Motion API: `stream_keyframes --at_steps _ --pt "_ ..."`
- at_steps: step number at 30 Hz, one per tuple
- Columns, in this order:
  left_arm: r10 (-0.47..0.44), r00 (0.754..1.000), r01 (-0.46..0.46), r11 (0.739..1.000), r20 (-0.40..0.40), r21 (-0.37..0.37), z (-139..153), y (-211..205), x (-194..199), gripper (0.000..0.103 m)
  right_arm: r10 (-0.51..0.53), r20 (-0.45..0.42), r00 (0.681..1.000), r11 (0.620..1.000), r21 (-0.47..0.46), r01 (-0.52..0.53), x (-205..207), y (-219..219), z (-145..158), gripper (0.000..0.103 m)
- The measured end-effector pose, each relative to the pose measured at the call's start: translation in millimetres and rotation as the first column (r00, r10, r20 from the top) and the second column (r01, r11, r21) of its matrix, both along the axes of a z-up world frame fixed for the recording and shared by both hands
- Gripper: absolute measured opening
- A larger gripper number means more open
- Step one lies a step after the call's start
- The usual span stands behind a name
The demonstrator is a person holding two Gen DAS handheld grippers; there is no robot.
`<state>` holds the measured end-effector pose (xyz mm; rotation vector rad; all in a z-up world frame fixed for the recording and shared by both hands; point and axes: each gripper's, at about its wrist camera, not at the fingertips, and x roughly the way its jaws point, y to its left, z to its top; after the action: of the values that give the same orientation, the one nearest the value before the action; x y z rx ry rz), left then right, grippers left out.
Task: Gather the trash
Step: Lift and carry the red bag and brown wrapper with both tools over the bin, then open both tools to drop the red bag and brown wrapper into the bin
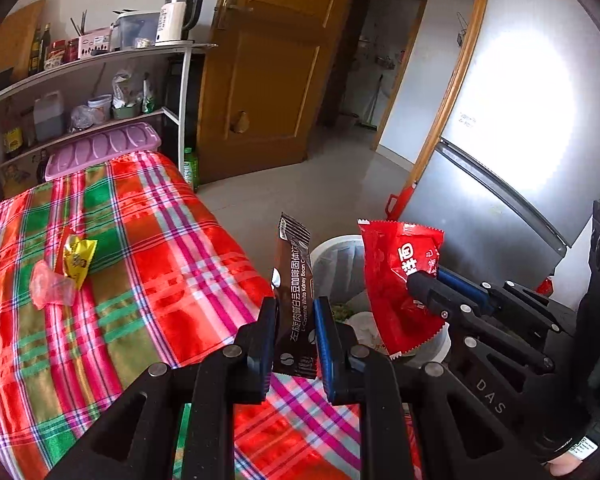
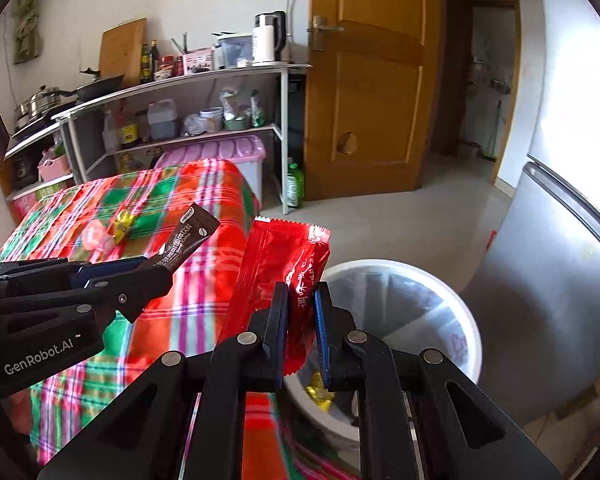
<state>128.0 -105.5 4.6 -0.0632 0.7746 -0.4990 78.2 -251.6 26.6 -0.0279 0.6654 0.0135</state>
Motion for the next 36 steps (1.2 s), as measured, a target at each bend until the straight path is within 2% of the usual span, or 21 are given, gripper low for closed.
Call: stream_keyframes --at_steps 6,12,21,31,32,34,35,36 --pt "-0.071 0.997 0.071 0.997 -0.004 -0.008 -3 -36 5 0.019 -0.064 -0.009 0.998 0.998 0.006 0.064 -7 -35 -1 0.013" --pt "-0.140 0.990 0.139 0.990 -0.029 -0.013 -15 -73 9 0.019 -0.113 -0.058 0.992 0.993 0.013 0.114 -2 -65 -15 0.013" --pt "-0.155 0.982 0.159 0.987 -0.105 0.029 -48 -101 31 0.020 -0.169 -0.144 0.975 0.985 0.017 0.173 12 -97 -48 0.013" --pt "-0.151 0.974 0.157 0.987 -0.171 0.022 -70 -112 48 0.020 -0.196 -0.219 0.956 0.980 0.003 0.201 25 -113 -77 0.016" --pt "-0.150 0.973 0.156 0.988 -0.175 0.020 -71 -112 49 0.021 -0.195 -0.219 0.956 0.980 0.007 0.201 25 -113 -77 0.017" --pt "-0.141 0.974 0.148 0.989 -0.177 0.025 -74 -111 48 0.028 -0.193 -0.218 0.957 0.979 0.017 0.201 24 -115 -77 0.029" --pt "-0.140 0.975 0.147 0.989 -0.172 0.028 -73 -111 47 0.028 -0.194 -0.217 0.957 0.979 0.018 0.203 23 -115 -76 0.042" --pt "-0.141 0.976 0.148 0.989 -0.168 0.030 -73 -111 46 0.028 -0.197 -0.215 0.957 0.979 0.018 0.205 23 -116 -76 0.048"
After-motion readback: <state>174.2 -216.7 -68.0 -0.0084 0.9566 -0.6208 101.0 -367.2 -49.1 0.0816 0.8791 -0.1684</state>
